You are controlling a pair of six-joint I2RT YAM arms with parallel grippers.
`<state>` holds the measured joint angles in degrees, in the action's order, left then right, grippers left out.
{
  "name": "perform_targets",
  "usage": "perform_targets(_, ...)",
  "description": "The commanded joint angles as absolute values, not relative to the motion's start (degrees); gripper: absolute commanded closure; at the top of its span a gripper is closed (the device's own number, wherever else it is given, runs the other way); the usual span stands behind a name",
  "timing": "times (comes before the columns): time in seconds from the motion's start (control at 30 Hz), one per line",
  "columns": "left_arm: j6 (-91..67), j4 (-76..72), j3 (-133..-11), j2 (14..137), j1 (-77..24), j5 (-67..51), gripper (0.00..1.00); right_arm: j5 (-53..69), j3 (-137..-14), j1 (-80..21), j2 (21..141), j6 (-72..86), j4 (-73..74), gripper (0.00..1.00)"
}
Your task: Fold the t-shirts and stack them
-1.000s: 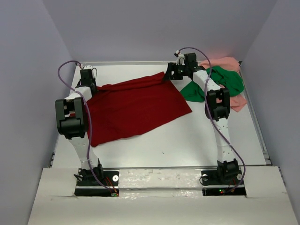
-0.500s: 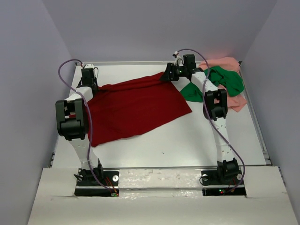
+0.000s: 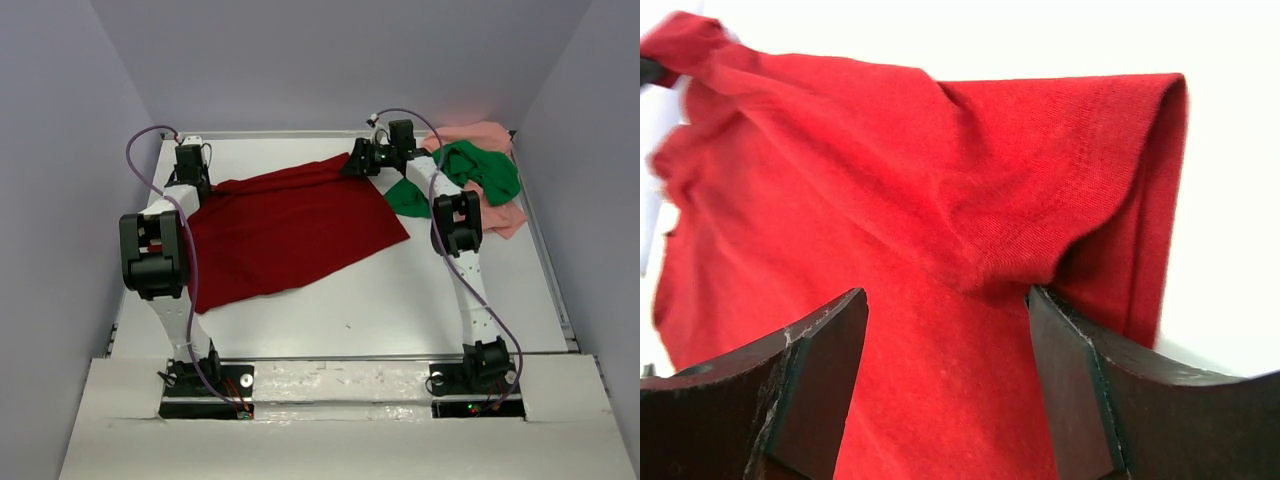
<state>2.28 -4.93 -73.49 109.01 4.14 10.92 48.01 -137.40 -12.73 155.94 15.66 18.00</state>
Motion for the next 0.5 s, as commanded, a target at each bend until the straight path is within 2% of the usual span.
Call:
perform_targets(0.0, 2.64, -7.21, -73.30, 105.29, 3.43, 12.13, 1.00, 41.93, -134.92, -12.74, 150.30, 10.29, 19.34, 0.28)
perform_targets(0.47, 2.11, -8.44, -71.90, 104.33, 2.37, 13.54, 1.00, 35.42, -133.94, -13.27, 148.79, 8.61, 18.46, 0.29)
